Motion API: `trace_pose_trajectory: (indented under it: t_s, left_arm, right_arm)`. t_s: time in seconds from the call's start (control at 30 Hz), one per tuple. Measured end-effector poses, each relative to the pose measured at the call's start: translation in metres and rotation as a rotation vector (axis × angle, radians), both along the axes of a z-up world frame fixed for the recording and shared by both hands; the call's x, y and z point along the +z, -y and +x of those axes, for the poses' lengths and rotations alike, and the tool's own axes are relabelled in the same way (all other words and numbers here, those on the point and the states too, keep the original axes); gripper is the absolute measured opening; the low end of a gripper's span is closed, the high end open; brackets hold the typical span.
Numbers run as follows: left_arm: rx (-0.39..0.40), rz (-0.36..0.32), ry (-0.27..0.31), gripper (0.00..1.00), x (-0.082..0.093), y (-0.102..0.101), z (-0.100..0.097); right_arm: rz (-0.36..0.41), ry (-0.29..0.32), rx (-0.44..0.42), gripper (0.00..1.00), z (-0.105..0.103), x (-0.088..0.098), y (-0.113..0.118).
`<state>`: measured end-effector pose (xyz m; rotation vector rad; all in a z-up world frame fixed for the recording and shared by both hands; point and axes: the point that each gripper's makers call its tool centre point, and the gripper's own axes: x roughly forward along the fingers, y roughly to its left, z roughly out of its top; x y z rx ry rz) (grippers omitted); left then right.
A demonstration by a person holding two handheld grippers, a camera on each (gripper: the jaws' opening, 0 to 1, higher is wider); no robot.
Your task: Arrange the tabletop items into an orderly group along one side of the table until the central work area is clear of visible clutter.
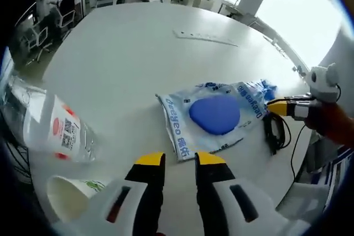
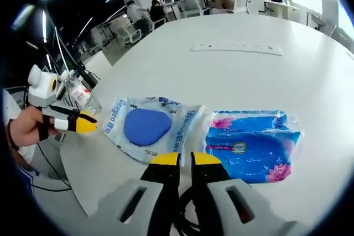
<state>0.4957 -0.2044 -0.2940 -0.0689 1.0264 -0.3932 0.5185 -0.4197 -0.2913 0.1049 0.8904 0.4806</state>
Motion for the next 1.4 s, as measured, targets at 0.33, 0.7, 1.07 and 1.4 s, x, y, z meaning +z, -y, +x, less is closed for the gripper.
trace_pose_trajectory:
  t_s: [0.33,0.7,1.07,1.4]
  left_arm:
    - [-0.059,0.022,0.020,0.20,0.006,-0.001,-0.026]
    - [-0.097,0.054,0.060,0.21,0.017,-0.014,-0.055]
    - [-0.115,0.053,0.078,0.24,0.019,-0.040,-0.093]
    - [-0.069,0.019,0.109,0.27,0.025,-0.068,-0.115]
  right_arm:
    - [-0.013,0.011,0.017,0.05,-0.007,0.007,-0.002]
    - [-0.004,0.018,0.053,0.06,-0.010,0.014,-0.026]
    - [0.007,0.011,0.140,0.08,-0.021,0.016,-0.072]
    - [0.024,-0.005,0.207,0.09,-0.031,0.015,-0.110]
